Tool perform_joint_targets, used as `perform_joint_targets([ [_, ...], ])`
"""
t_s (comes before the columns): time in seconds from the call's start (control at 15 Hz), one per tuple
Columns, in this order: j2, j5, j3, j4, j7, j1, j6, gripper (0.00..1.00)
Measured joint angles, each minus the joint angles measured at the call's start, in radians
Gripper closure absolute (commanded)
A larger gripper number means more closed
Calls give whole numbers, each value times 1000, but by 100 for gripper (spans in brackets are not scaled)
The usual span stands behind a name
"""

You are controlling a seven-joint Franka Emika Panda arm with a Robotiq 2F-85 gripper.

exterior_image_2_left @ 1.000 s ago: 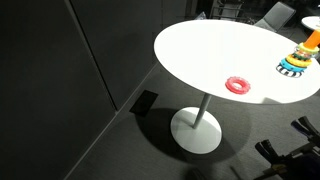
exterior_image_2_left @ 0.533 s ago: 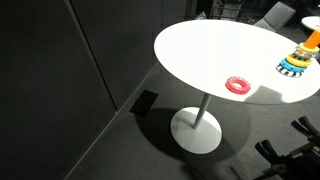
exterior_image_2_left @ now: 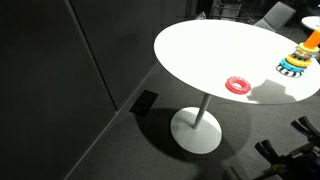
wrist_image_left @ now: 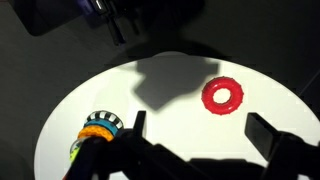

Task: Place the stack on top of the red ring

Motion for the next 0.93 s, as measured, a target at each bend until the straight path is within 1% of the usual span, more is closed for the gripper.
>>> perform_joint_targets([
  [0.67,18,-5,-7,-3,2,-5,7,0],
  [0.8,31,-5,-5,-3,27,-6,15,0],
  [0.93,62,-5,-2,-2,64,-10,52,0],
])
